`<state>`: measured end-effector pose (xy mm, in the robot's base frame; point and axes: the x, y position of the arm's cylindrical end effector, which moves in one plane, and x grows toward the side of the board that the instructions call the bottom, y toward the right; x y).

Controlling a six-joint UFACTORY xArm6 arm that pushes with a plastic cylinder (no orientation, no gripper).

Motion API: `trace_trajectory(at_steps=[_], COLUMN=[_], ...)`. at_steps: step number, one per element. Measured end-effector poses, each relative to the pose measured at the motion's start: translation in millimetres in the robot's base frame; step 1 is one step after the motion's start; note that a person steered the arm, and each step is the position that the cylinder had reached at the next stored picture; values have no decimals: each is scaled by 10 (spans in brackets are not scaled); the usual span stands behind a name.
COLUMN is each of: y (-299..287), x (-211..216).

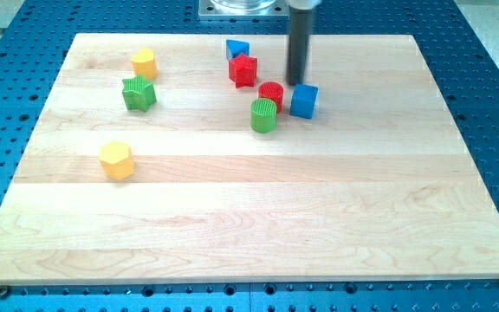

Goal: Move the blue cube slightly to the left

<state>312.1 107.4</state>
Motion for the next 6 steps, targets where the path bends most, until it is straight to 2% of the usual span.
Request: trace_trajectory(at_steps=[1,2,3,4,5,6], y=[13,-20,351,-37,-733,-2379], x=[368,522,800,1095,1794,2480])
